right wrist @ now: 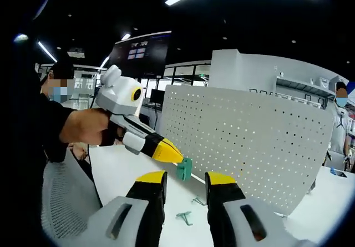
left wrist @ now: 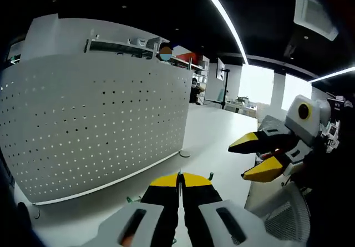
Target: Insert the hook assembly into the mounting plate slot until the hook locks in place.
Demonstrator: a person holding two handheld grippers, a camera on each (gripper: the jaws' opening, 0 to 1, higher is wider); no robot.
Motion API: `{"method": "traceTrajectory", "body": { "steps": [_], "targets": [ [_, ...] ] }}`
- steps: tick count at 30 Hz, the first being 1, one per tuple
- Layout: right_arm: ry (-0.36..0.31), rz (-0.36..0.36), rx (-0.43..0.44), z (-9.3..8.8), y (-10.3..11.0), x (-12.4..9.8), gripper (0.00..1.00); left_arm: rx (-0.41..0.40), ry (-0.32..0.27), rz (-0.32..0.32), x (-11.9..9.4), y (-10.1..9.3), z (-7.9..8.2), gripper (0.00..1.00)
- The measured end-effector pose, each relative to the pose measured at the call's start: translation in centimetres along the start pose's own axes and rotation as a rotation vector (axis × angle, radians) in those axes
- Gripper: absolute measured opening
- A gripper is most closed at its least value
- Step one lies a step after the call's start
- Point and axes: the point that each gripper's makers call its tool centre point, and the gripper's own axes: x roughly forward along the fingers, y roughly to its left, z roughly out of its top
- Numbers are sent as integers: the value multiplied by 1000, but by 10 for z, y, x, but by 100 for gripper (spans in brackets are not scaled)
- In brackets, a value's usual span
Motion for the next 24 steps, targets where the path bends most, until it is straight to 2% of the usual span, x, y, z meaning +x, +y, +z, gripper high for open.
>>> {"method": "traceTrajectory", "body": {
  "steps": [6, 11, 24],
  "targets": [
    [-6, -22, -3, 0, -1, 5, 19, -3, -3, -24, 3, -8, 6, 1],
    [-3, -38, -55, -2, 1, 9, 16, -18, -13, -51, 4, -15, 11, 1],
    [9, -73, -116, -5, -6, 16, 9, -48, -8, -94, 7, -24, 14, 1]
  ]
}}
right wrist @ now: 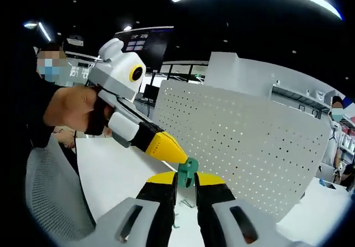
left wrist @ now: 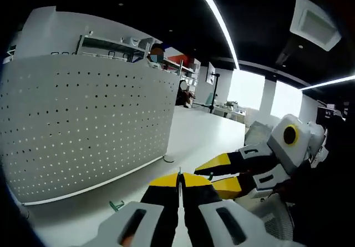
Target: Insert the hook assembly into the mounting plate slot until the hook locks in place.
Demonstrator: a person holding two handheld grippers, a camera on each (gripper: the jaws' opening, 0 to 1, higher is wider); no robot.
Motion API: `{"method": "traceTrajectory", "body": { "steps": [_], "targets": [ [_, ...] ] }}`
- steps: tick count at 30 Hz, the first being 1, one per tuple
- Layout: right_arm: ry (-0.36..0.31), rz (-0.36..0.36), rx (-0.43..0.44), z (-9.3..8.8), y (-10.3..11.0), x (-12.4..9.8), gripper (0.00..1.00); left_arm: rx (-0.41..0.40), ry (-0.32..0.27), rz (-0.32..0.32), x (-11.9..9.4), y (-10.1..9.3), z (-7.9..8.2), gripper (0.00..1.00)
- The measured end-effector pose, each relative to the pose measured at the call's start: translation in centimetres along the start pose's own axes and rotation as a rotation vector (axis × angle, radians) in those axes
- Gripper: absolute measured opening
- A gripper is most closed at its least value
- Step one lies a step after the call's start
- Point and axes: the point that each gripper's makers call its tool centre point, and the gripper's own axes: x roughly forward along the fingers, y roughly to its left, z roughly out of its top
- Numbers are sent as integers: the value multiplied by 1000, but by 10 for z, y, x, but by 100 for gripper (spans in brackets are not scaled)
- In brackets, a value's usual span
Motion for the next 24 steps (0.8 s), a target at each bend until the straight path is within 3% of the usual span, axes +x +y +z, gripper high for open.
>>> {"method": "traceTrajectory", "body": {
  "steps": [24],
  "targets": [
    [10, -22, -26, -1, -1, -3, 2, -28, 3, -36, -2, -16, 2, 1]
  ]
}}
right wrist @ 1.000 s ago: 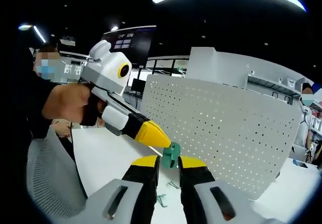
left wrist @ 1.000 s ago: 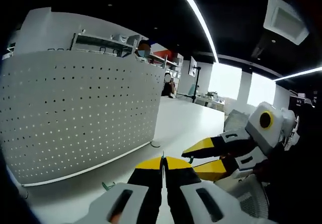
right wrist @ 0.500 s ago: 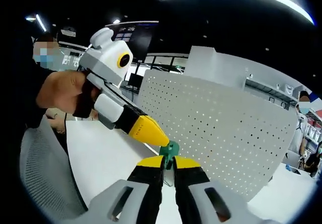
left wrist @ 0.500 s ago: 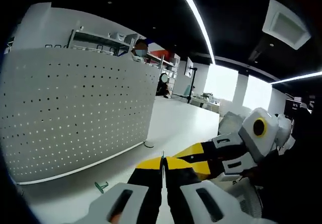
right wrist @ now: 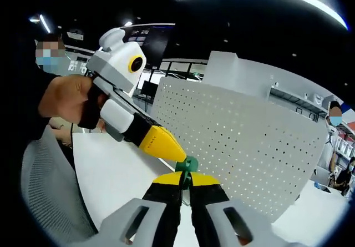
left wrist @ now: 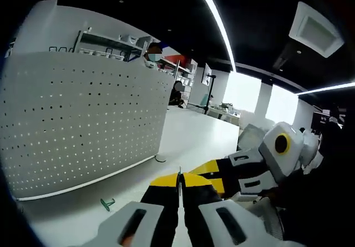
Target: Insert the hook assembly into the mounting plate slot until the hook locks in place.
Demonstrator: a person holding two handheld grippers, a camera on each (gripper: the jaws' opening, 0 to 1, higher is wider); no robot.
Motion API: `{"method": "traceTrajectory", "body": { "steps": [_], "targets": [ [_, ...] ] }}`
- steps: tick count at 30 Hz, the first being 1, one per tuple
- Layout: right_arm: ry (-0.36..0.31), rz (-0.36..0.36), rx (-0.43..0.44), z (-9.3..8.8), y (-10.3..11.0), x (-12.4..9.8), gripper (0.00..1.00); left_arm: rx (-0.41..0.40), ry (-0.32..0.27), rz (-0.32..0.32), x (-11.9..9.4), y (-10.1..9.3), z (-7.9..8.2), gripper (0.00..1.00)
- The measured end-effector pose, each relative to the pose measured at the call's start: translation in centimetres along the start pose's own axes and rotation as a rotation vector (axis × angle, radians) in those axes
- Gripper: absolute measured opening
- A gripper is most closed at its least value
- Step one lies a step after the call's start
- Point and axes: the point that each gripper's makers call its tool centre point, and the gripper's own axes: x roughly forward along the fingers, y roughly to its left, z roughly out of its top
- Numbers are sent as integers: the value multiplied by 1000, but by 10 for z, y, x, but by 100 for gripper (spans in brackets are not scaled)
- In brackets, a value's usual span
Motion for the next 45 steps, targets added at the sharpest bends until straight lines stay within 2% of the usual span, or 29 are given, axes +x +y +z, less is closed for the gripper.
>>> {"method": "traceTrajectory", "body": {
  "steps": [17, 24, 34, 41, 45],
  "targets": [
    [9, -7, 41, -1, -3, -4, 1, 41, -2, -2, 1, -6, -1, 2],
    [13, -17, 57, -3, -7, -5, 1, 48, -10, -1, -6, -4, -4, 3],
    [10, -30, 71, -2, -13, -6, 1, 45, -62, 28, -21, 8, -6, 13],
    [11, -37, 82, -3, -16, -6, 1, 100, -106, 91, -30, 18, -5, 24],
    [16, -41, 84, -3, -18, -6, 1, 172, -137, 141, -36, 25, -4, 32]
  ]
}}
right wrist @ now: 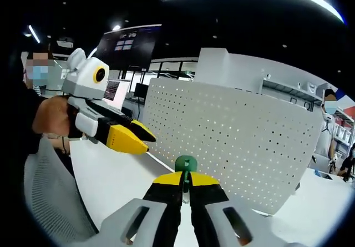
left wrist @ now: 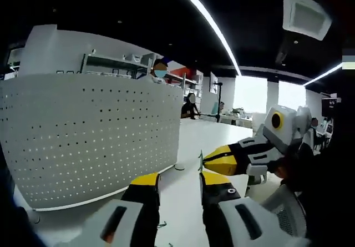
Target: Insert the hook assembly into the mounting plate slot until the hook locks in place.
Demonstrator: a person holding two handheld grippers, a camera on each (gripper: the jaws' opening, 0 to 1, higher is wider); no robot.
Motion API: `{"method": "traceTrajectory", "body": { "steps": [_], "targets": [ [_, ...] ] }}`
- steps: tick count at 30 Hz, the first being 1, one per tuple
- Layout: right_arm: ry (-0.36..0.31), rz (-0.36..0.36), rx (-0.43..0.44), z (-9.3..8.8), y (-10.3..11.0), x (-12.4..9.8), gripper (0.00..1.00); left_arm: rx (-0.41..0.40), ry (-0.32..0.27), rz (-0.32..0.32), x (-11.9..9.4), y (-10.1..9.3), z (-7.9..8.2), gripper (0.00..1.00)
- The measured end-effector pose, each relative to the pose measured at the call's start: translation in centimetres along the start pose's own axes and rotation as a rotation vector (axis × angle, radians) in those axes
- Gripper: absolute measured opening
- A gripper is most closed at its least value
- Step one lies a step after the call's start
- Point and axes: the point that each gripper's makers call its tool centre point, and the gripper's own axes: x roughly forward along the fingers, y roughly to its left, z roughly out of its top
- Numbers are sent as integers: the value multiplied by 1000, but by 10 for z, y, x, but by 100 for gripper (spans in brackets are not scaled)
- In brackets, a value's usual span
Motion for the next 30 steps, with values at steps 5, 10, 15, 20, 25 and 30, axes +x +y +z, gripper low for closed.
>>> {"method": "traceTrajectory", "body": {
  "steps": [5, 10, 15, 20, 25, 30],
  "targets": [
    [5, -5, -2, 1, -3, 1, 1, 15, -7, 25, -5, 6, -5, 36],
    [4, -13, -1, 4, -8, 3, 1, 18, -24, 54, -13, 16, -9, 42],
    [1, -26, -3, 8, -14, 7, 1, 2, -33, 83, -20, 28, -17, 48],
    [-9, -39, -15, 18, -21, 14, 1, -1, -24, 125, -27, 39, -30, 51],
    [-39, -71, -20, 35, -38, 24, 1, 19, -10, 150, -30, 47, -42, 53],
    [-66, -106, -18, 51, -59, 37, 1, 32, -5, 161, -31, 51, -50, 53]
  ]
}}
